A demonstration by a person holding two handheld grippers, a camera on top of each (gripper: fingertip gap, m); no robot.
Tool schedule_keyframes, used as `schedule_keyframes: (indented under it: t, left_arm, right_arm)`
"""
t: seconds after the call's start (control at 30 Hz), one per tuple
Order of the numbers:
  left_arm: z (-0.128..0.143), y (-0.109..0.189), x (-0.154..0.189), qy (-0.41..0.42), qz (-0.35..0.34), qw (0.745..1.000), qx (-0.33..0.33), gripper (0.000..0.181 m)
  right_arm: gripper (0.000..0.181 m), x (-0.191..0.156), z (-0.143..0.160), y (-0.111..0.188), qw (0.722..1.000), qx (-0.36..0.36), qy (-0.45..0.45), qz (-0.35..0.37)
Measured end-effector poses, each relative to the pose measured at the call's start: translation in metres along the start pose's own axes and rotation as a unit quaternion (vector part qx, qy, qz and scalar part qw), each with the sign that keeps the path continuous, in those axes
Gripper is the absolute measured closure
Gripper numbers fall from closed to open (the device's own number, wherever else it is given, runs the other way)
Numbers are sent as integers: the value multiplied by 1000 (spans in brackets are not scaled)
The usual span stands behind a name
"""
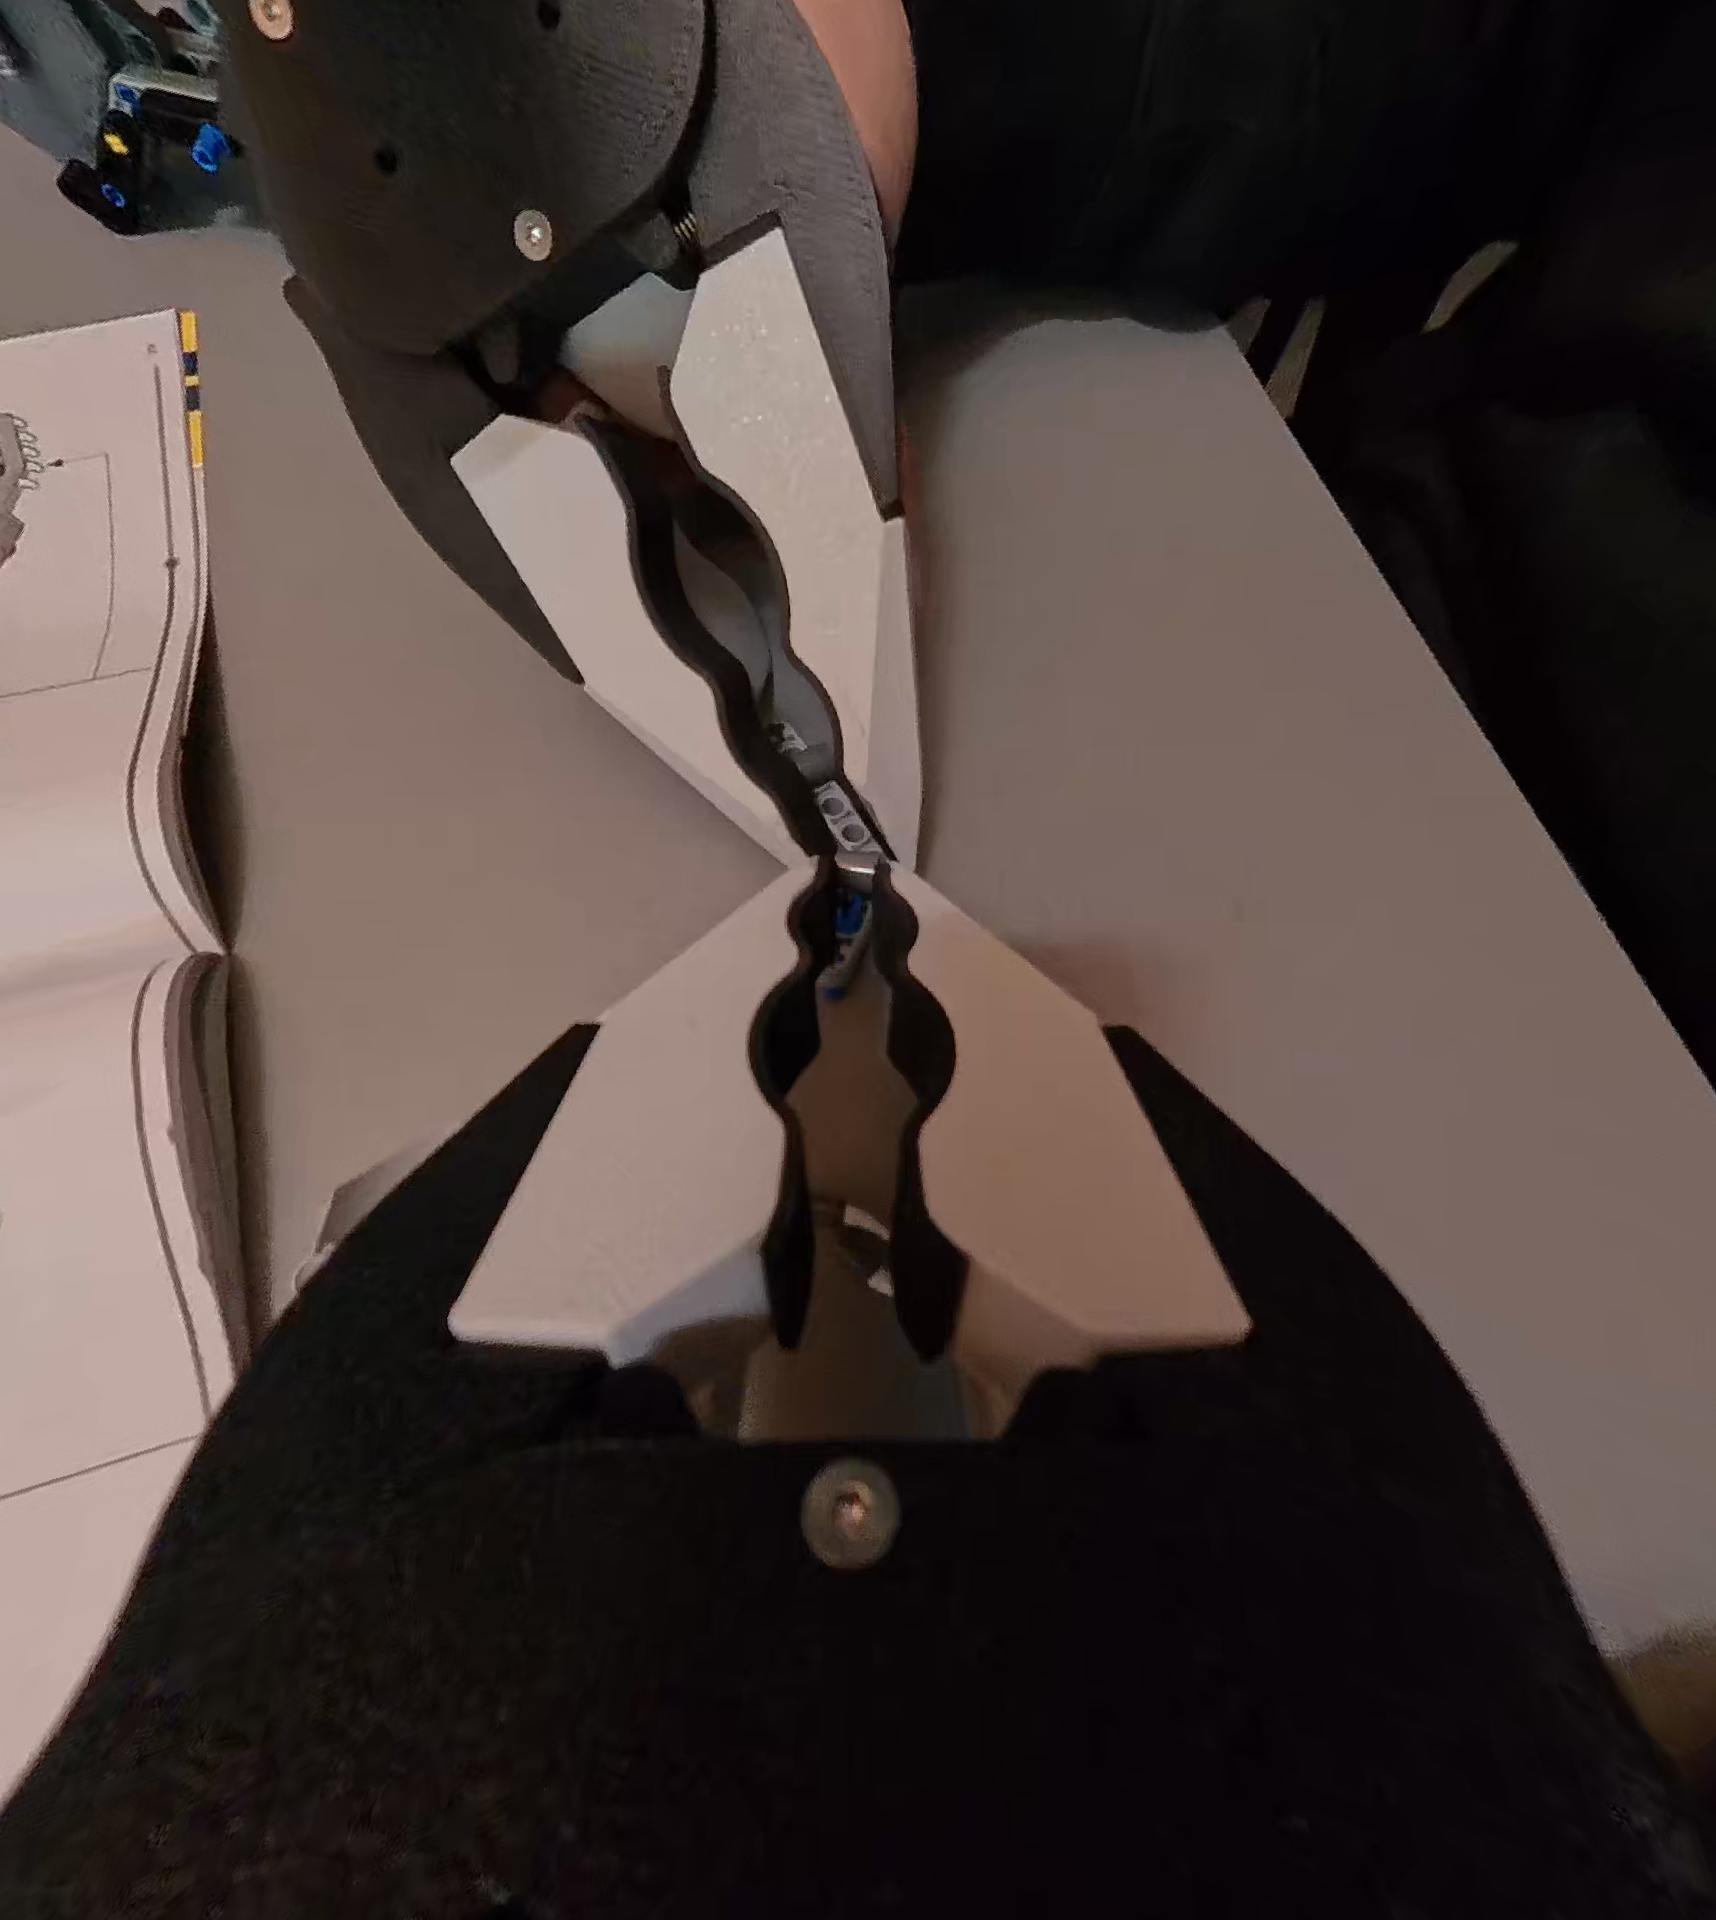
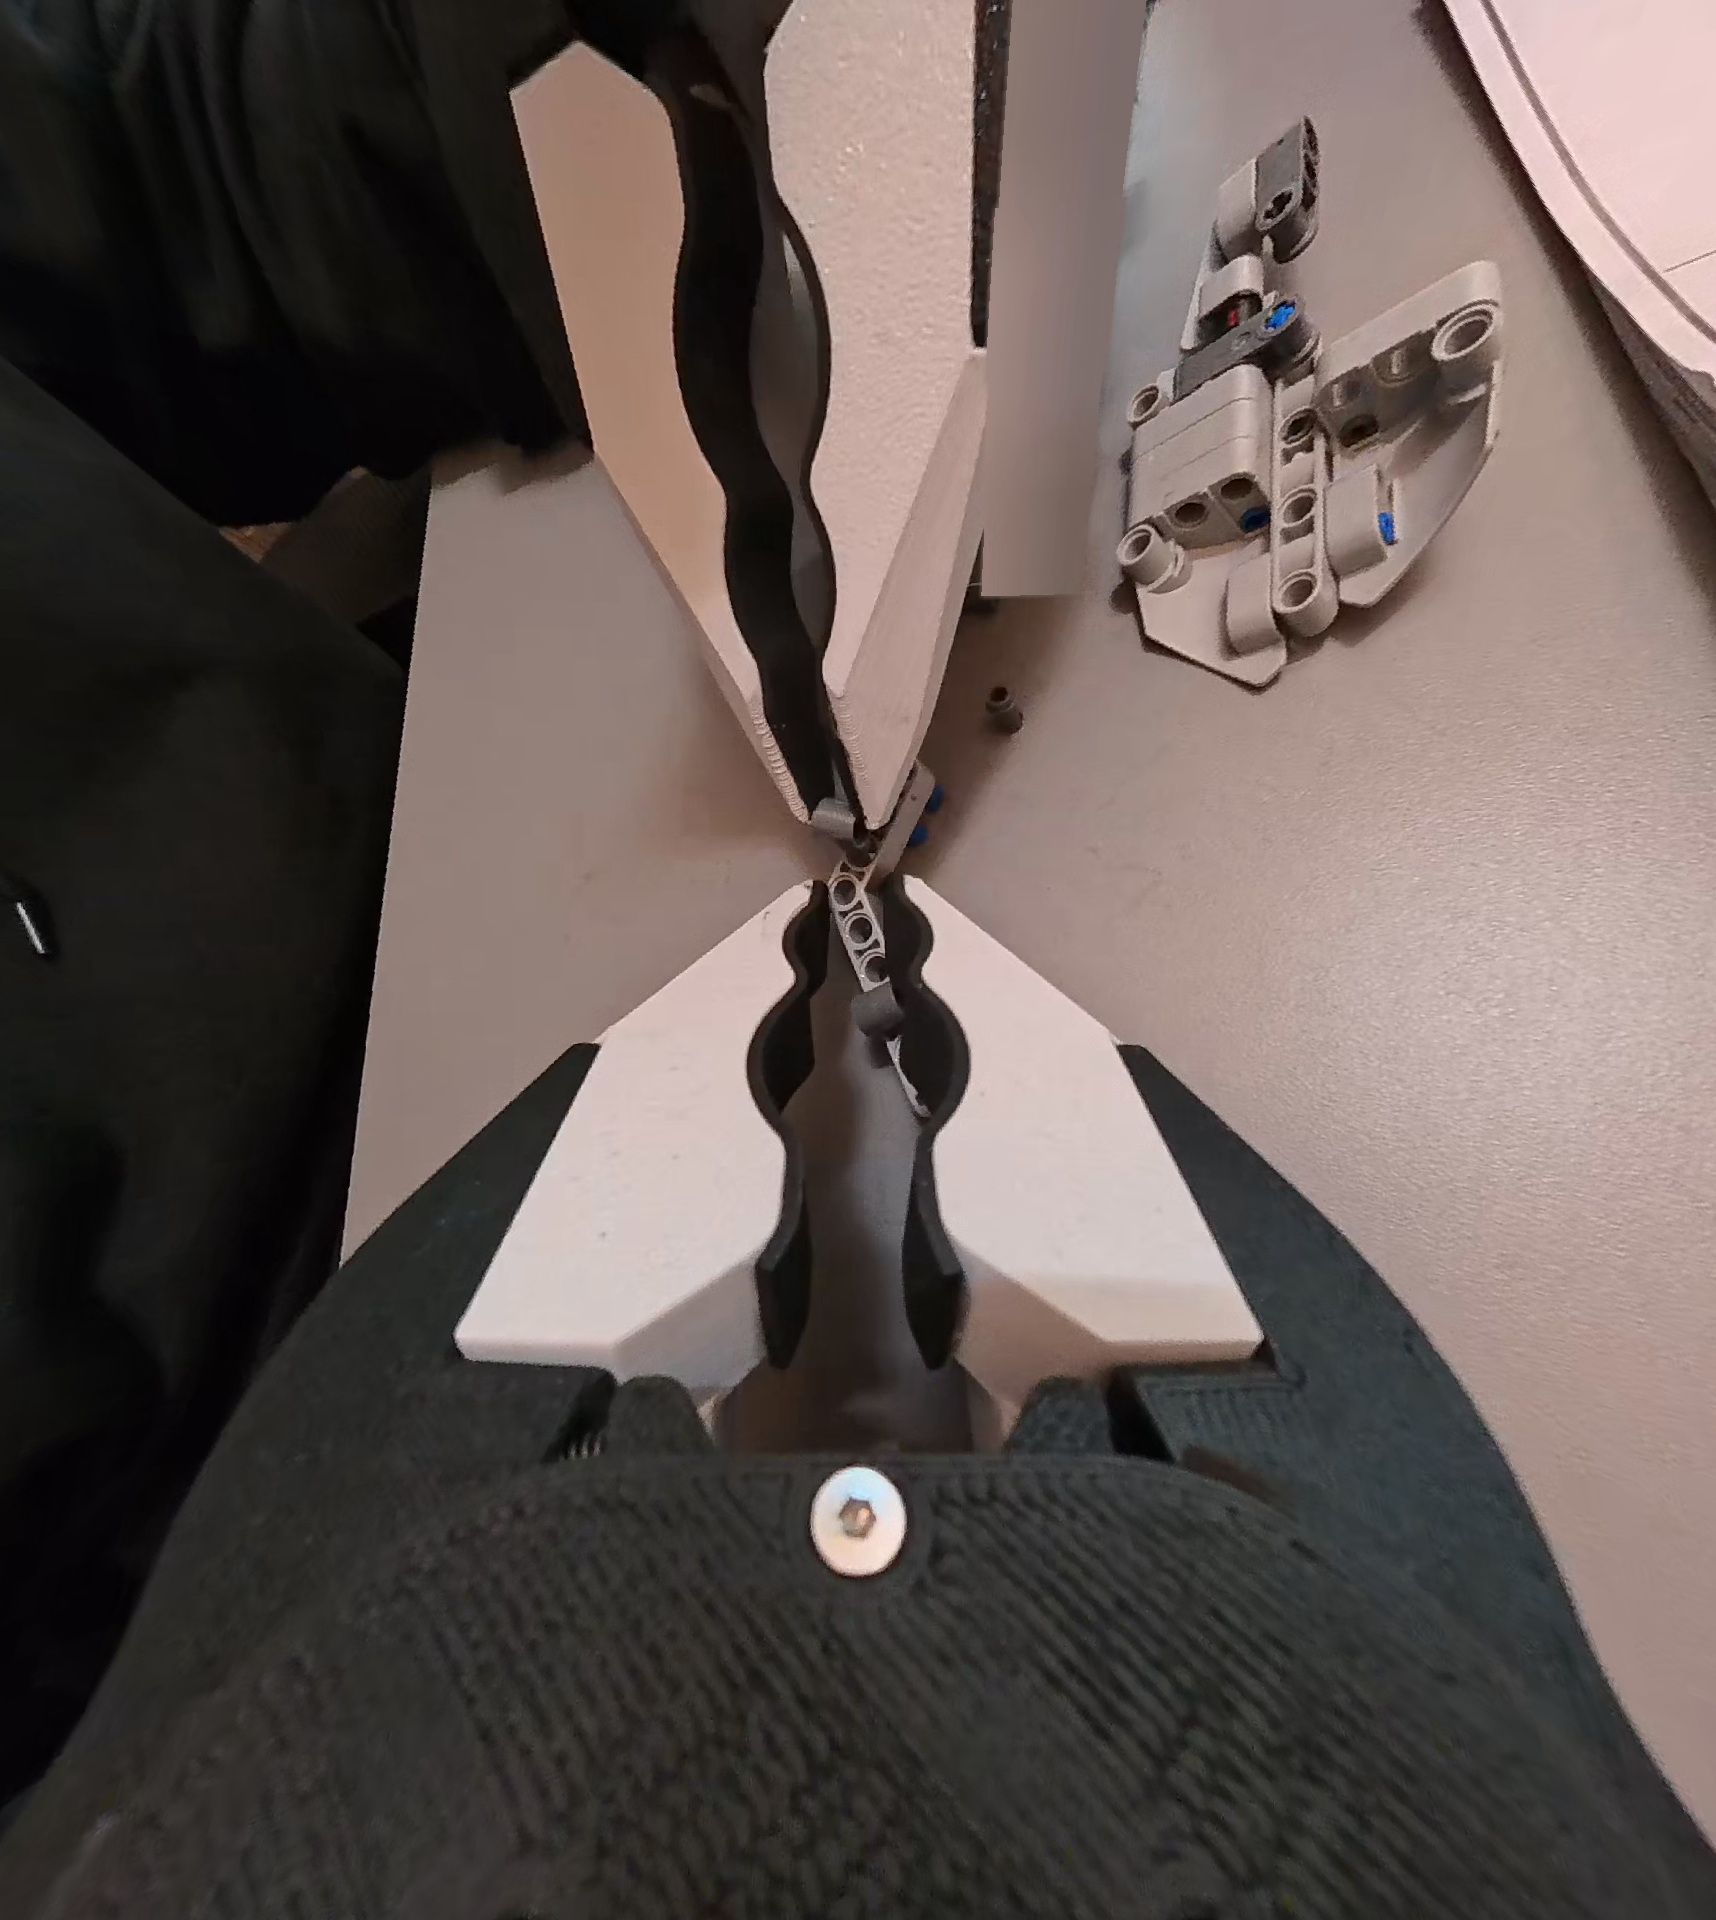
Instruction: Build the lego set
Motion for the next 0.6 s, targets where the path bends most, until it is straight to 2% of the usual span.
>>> schedule_keyframes:
  t: [0.17,0.27,0.43,0.6]
  left_arm:
    - [-1,0,0,-9,-10,1000,-11,177]
    - [-4,-1,3,-37,-40,997,-50,177]
    - [-5,-1,3,-43,-38,996,-66,178]
    - [-10,-2,5,-78,-59,988,-116,177]
  right_arm:
    - [172,0,0,0,1000,-2,0,-3]
    - [172,0,0,0,1000,-3,1,-2]
    - [172,1,0,0,1000,-3,-3,-4]
    - [172,1,0,0,1000,-5,-3,-6]
Point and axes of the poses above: each gripper's, where its closed fingertips meet, y back along the fingers, z out of its underside, x = y × z across the jaws, the point moved 4 cm from there along y, back along the fingers, and after that the axes turned 11 degrees about -x, right-handed, at the moved point
